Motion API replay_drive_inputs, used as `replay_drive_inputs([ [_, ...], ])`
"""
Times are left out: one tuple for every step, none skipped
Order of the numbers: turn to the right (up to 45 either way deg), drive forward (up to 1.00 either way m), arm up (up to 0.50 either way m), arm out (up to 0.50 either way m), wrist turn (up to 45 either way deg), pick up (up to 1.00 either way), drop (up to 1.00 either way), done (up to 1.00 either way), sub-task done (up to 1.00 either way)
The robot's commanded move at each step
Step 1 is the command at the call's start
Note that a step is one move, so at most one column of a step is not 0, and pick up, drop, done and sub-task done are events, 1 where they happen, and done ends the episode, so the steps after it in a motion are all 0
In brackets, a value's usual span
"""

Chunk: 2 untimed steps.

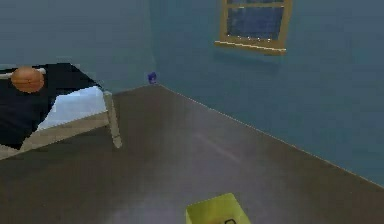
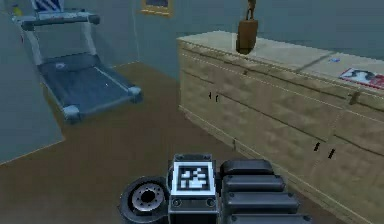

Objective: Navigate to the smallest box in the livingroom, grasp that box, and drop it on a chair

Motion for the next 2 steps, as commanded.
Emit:
replay_drive_inputs([
  [0.0, 0.70, 0.00, 0.00, 0.0, 0.00, 0.00, 0.00, 0.00],
  [-45.0, 0.00, 0.00, 0.00, 0.0, 0.00, 0.00, 0.00, 0.00],
])
